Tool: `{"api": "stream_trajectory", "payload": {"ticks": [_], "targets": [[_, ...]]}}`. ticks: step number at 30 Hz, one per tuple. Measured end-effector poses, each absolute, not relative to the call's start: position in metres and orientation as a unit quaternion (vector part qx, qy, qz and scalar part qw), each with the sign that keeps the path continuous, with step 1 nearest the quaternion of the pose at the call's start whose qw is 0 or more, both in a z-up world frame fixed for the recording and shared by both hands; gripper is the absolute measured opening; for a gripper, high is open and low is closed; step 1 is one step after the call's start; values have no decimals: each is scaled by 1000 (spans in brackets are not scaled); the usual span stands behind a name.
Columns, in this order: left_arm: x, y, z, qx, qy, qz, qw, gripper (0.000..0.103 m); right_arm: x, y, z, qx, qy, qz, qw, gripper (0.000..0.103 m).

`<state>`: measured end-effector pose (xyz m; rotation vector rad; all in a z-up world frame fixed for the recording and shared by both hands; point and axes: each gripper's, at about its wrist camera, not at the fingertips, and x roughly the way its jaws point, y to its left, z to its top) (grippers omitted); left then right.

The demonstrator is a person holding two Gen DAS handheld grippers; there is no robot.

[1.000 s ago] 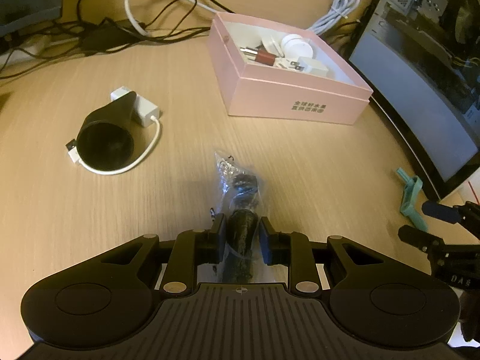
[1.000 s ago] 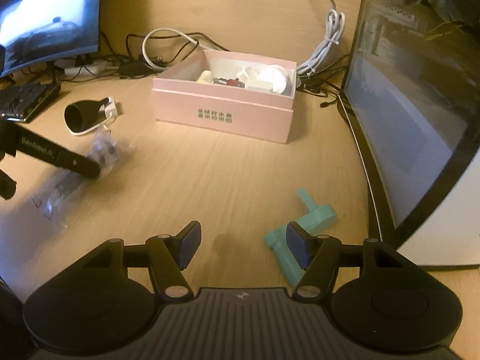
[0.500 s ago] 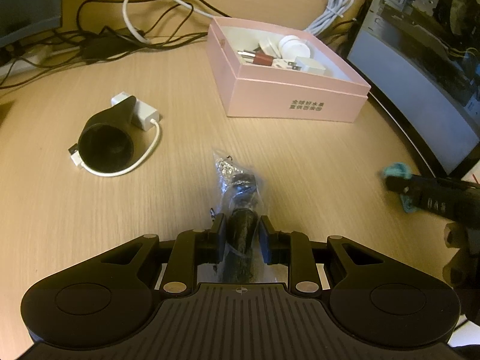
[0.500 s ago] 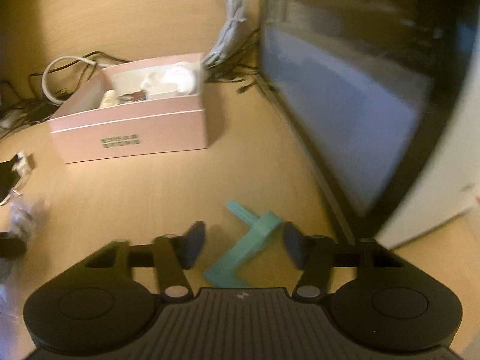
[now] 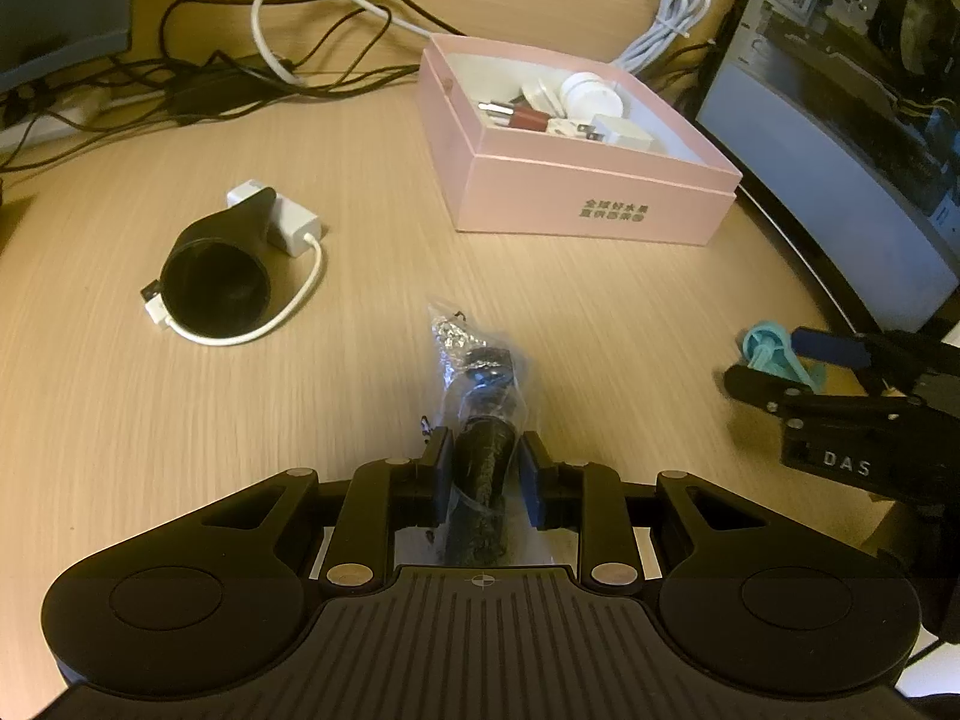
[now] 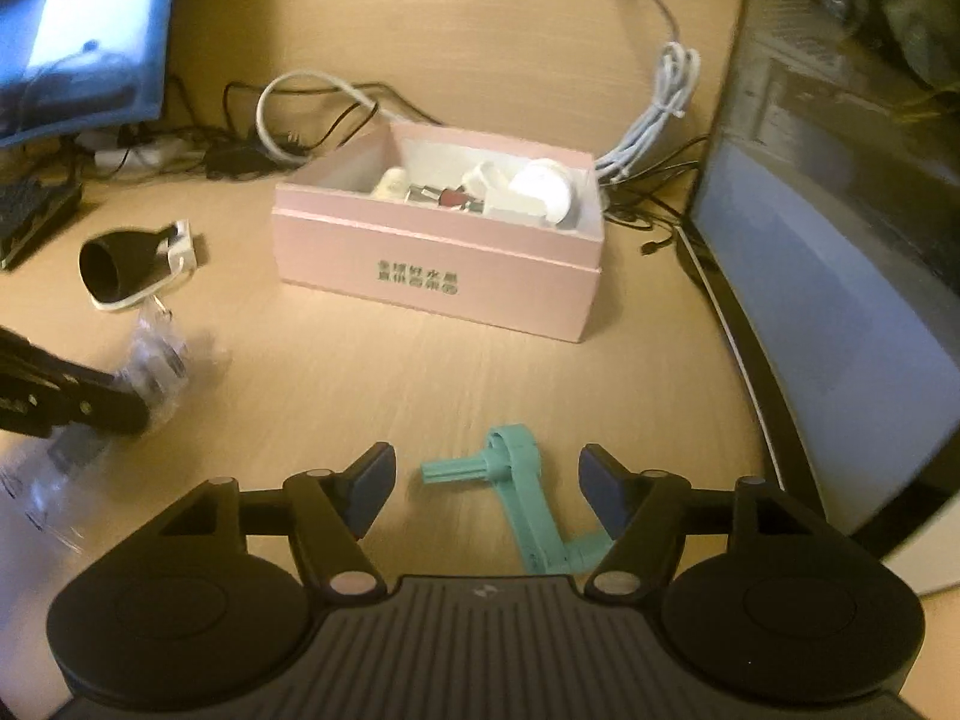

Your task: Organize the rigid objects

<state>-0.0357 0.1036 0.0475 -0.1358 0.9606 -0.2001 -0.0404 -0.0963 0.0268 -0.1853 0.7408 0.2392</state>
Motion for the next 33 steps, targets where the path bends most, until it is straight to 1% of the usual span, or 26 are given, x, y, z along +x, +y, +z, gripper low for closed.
{"api": "stream_trajectory", "payload": {"ticks": [1,2,3,4,12,18,26,29,31,33], "targets": [[-35,103,48,-63,462,-95,880,28,-38,-97,25,-83,367,123,918,68],[-36,103,48,-62,462,-95,880,28,-35,-98,24,-76,373,128,916,63],[-36,101,48,-61,462,-94,880,28,-35,-99,24,-71,377,132,914,51],[-36,101,48,-61,462,-93,880,28,-34,-99,25,-70,378,134,913,46],[-36,103,47,-64,459,-96,881,26,-50,-91,42,-90,354,152,919,44],[-45,104,45,-47,440,-119,889,25,-59,-95,61,-88,345,159,921,44],[-45,106,44,-58,426,-154,890,24,-64,-100,75,-90,350,167,917,44],[-41,108,55,-89,411,-179,890,24,-60,-98,79,-81,361,172,913,44],[-35,110,71,-115,393,-195,891,23,-59,-96,89,-84,345,175,918,44],[-24,110,99,-117,357,-212,902,24,-55,-98,106,-70,325,178,926,44]]}}
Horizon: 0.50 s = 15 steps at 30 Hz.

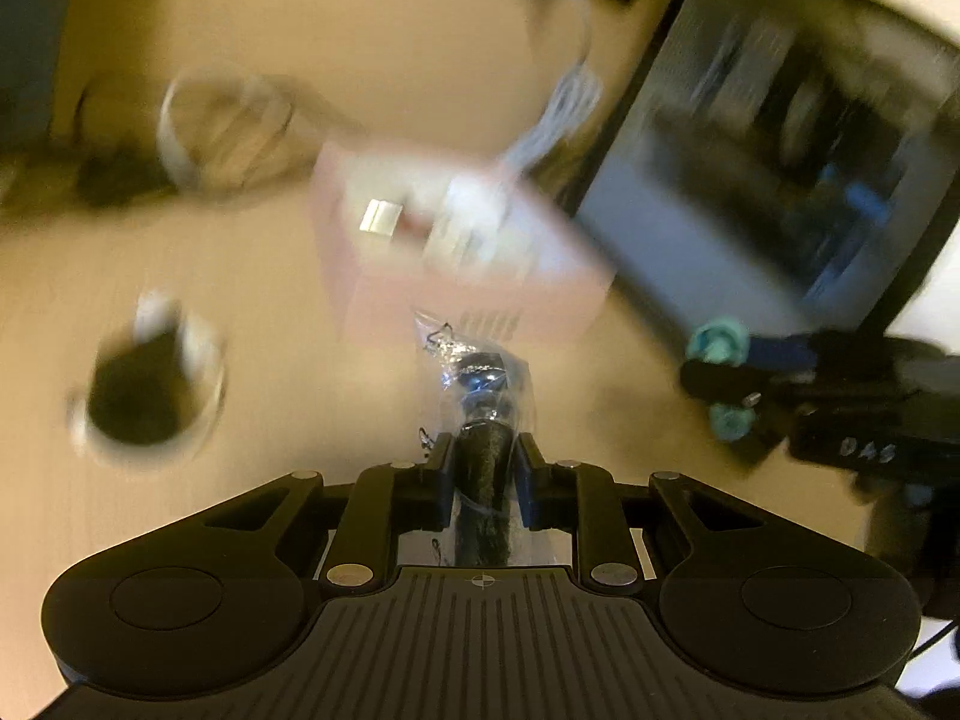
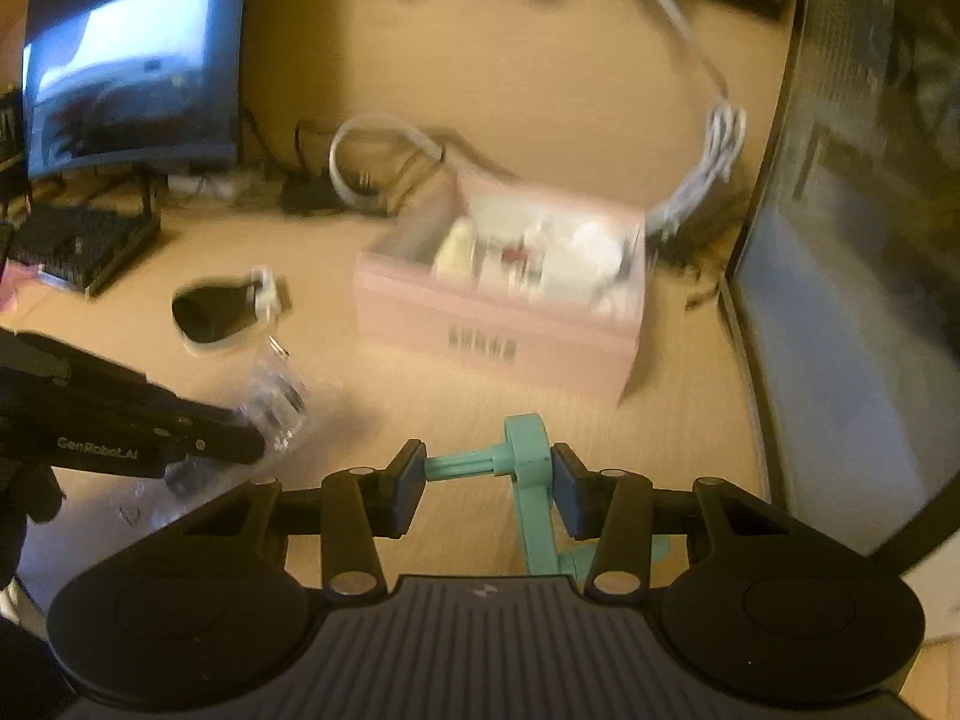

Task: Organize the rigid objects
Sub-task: 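Carry the teal piece and bagged cable into the pink box and release both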

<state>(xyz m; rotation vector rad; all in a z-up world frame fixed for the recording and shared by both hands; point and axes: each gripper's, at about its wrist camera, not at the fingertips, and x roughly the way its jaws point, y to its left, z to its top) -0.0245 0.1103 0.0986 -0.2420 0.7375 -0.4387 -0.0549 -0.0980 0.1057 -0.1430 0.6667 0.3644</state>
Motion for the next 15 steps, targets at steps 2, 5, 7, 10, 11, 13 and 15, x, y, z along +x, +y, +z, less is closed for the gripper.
{"api": "stream_trajectory", "payload": {"ticks": [2,5,7,10,11,13,15], "targets": [[-7,109,134,-110,311,-226,917,24,-45,-100,131,-56,294,188,936,44],[33,104,188,-88,251,-237,935,24,-16,-98,176,-57,231,190,953,44],[66,99,217,-90,229,-232,941,26,12,-95,202,-48,199,194,959,44],[118,90,228,-101,257,-214,937,26,56,-88,218,-50,185,202,960,49],[131,87,221,-108,268,-206,935,26,67,-85,217,-55,194,188,961,57],[146,82,198,-115,294,-201,927,26,79,-81,207,-57,210,161,963,59],[151,80,172,-112,325,-193,919,26,76,-81,192,-54,231,164,957,60]]}}
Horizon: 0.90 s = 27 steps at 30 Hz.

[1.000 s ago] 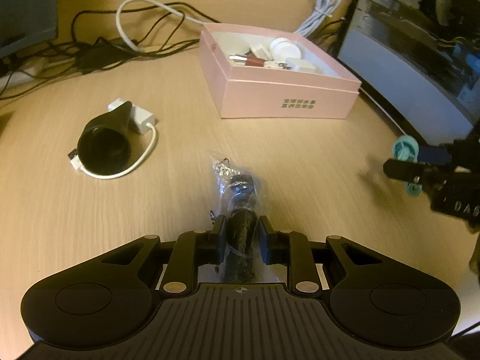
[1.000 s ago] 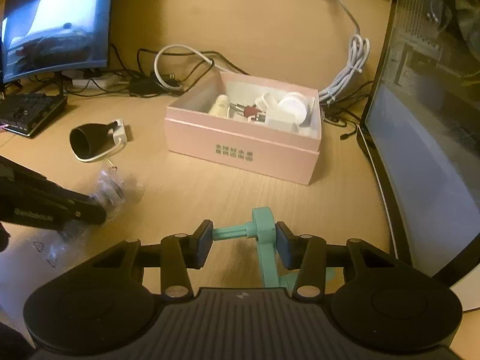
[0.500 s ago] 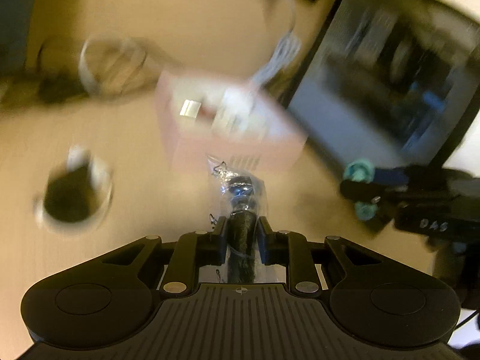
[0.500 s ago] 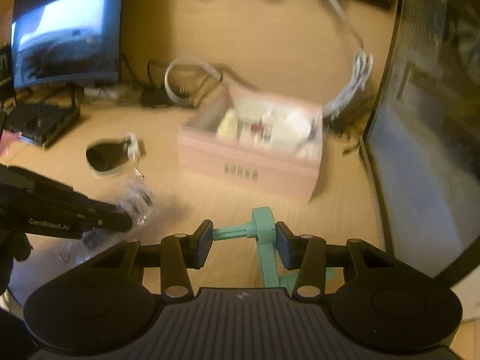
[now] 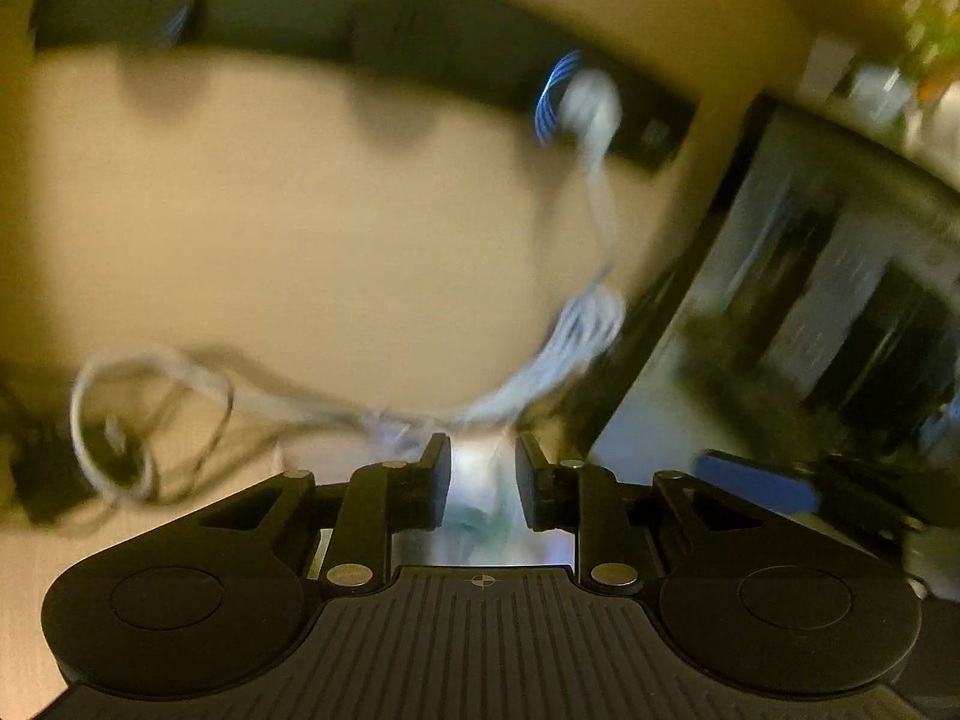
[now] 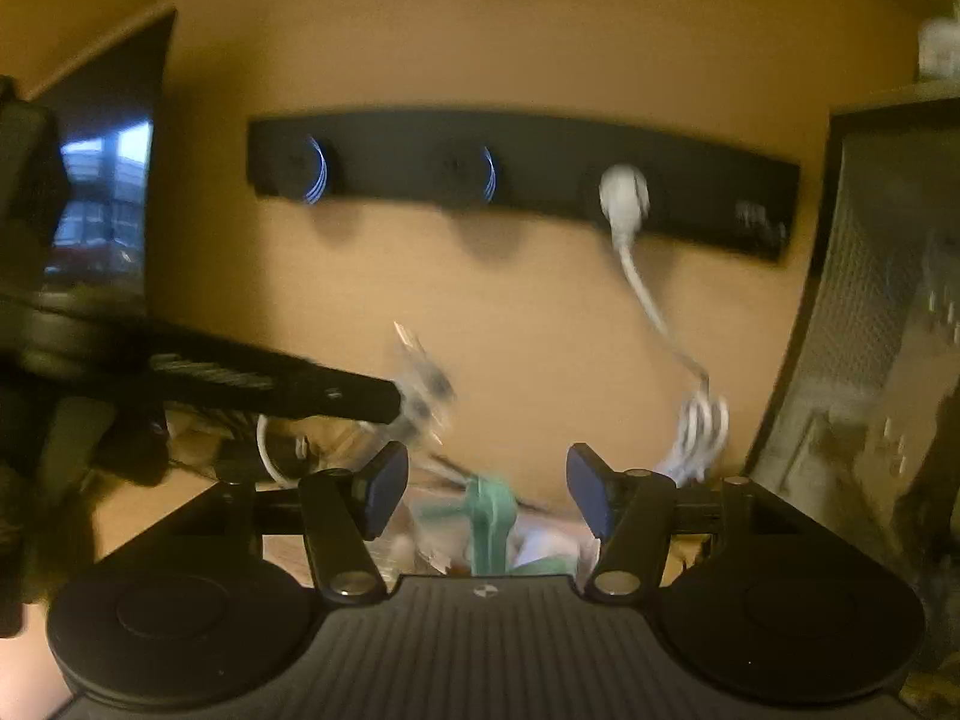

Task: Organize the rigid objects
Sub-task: 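Carry the teal piece and bagged cable into the pink box and release both, then reach the left tool to the black funnel cup while the right tool reaches the white adapter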

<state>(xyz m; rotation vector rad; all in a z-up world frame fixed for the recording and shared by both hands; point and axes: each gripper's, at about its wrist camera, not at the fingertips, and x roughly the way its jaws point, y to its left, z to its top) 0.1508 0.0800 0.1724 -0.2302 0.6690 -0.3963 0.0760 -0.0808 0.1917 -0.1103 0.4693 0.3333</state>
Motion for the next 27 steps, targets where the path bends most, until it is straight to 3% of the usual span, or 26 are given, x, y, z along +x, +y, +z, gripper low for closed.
{"api": "stream_trajectory", "payload": {"ticks": [9,20,27], "targets": [[77,140,99,-142,375,-107,910,26,41,-52,107,-113,322,223,913,61],[-43,261,89,-252,329,101,904,26,29,23,76,-134,348,305,876,60],[-88,286,79,-282,348,129,885,26,36,86,65,-159,339,348,860,60]]}}
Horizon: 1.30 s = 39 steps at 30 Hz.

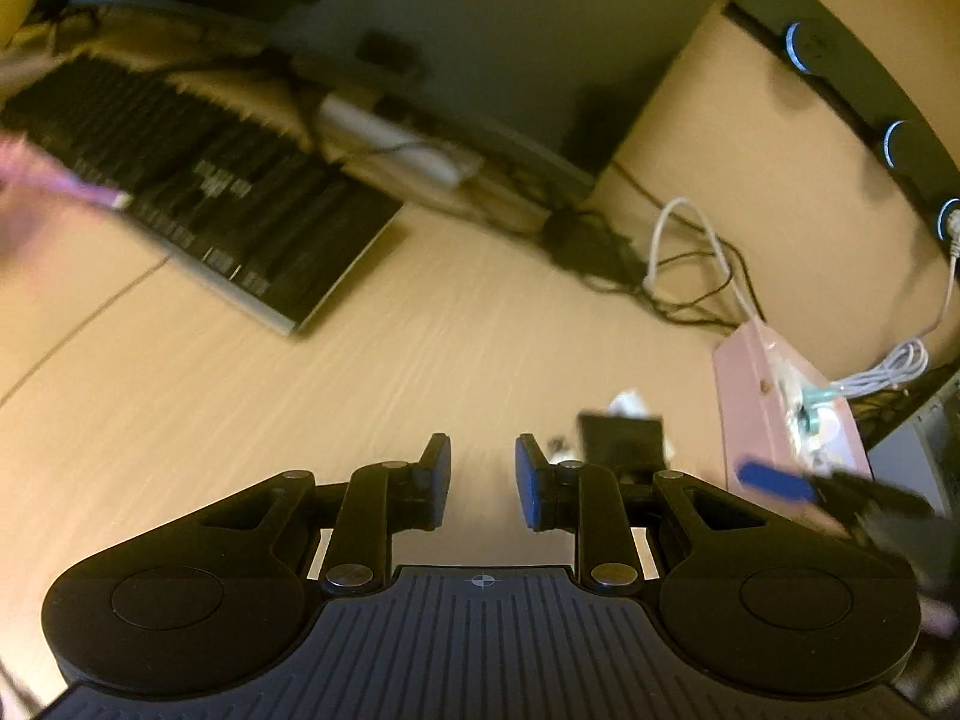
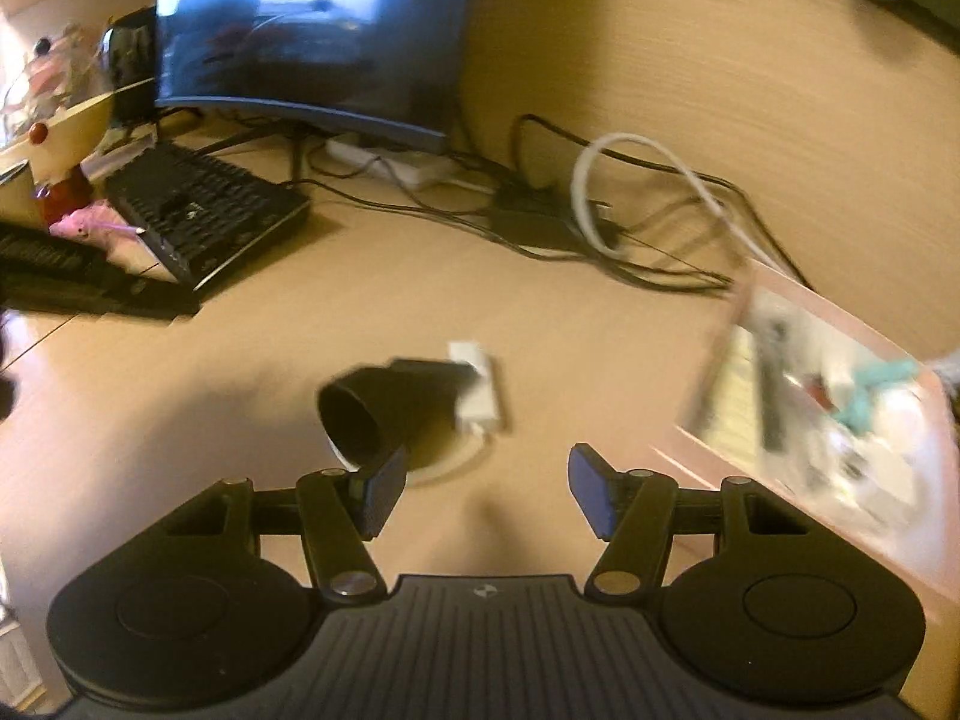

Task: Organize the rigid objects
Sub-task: 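Reach the left tool to the black funnel cup while the right tool reaches the white adapter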

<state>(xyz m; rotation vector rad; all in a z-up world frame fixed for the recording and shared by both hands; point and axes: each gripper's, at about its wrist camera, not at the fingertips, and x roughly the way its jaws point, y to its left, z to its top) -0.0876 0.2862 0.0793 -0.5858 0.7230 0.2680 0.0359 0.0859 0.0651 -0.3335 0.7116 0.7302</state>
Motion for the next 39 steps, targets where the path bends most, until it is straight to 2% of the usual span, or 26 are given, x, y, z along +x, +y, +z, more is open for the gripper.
{"api": "stream_trajectory", "payload": {"ticks": [6,9,15,20,23,28,32,34,39], "targets": [[-116,286,79,-288,356,110,882,26,59,115,60,-87,357,350,861,61],[-107,281,81,-285,360,90,884,26,63,125,62,-68,355,340,868,61],[-51,268,94,-275,335,78,898,26,42,106,72,-136,306,314,888,61],[7,243,86,-279,356,90,887,26,14,63,70,-163,305,299,890,61],[31,220,79,-219,381,102,893,26,1,44,64,-166,316,284,890,61],[39,193,69,-121,393,108,905,38,-8,22,55,-157,335,267,890,60],[44,195,67,-118,407,121,898,39,-6,14,52,-146,339,263,891,60],[51,199,58,-126,437,128,882,45,-3,14,52,-143,338,264,892,60],[49,201,48,-137,433,122,883,42,-2,19,53,-146,331,273,891,60]]}}
